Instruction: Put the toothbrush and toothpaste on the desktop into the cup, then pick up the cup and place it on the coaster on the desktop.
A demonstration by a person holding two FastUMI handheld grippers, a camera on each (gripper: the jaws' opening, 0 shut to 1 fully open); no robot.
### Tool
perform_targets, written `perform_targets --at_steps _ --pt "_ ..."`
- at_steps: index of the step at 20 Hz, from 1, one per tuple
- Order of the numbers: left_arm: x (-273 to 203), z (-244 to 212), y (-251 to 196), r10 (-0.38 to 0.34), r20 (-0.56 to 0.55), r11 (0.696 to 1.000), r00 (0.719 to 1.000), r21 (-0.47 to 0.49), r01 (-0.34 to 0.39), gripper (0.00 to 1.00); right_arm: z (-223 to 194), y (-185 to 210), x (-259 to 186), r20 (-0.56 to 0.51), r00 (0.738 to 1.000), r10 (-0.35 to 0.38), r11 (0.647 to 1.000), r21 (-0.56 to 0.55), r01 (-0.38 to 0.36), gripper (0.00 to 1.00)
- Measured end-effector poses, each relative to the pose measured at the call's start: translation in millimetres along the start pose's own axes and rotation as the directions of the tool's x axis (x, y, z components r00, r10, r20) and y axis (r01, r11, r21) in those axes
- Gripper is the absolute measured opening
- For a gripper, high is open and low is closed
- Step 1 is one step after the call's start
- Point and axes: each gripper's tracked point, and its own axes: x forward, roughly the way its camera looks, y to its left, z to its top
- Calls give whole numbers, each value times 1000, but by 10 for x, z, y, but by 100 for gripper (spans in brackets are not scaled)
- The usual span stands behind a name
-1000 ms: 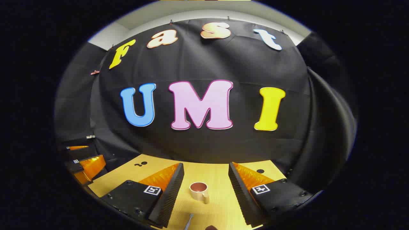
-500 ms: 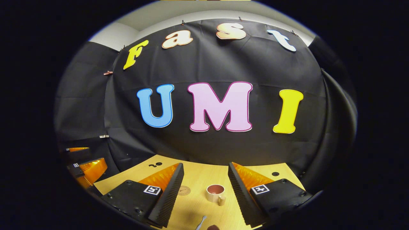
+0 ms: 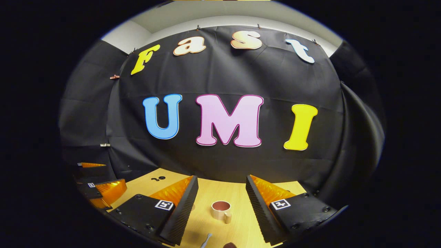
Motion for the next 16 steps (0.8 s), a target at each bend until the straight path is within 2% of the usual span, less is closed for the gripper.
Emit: perform_targets --at_steps 3,6,10,12,16 --pt "177 -392 -129 -50 -89 999 995 11 51 90 -106 -58 -34 -13 1000 -18 1000 -17 18 86" --pt "359 -869 -208 -90 -187 995 978 23 96 89 -245 -123 -55 -38 999 -38 999 -39 36 86" --pt "610 -1682 -224 -112 -340 992 934 24 127 89 -447 -233 -95 -64 995 -75 994 -83 70 87" --pt "704 -2002 -205 -114 -400 991 909 17 132 84 -570 -257 -105 -87 992 -86 993 -88 78 87" --pt "897 -2602 -117 -106 -509 990 854 26 138 84 -850 -345 -100 -142 983 -114 991 -87 103 87"
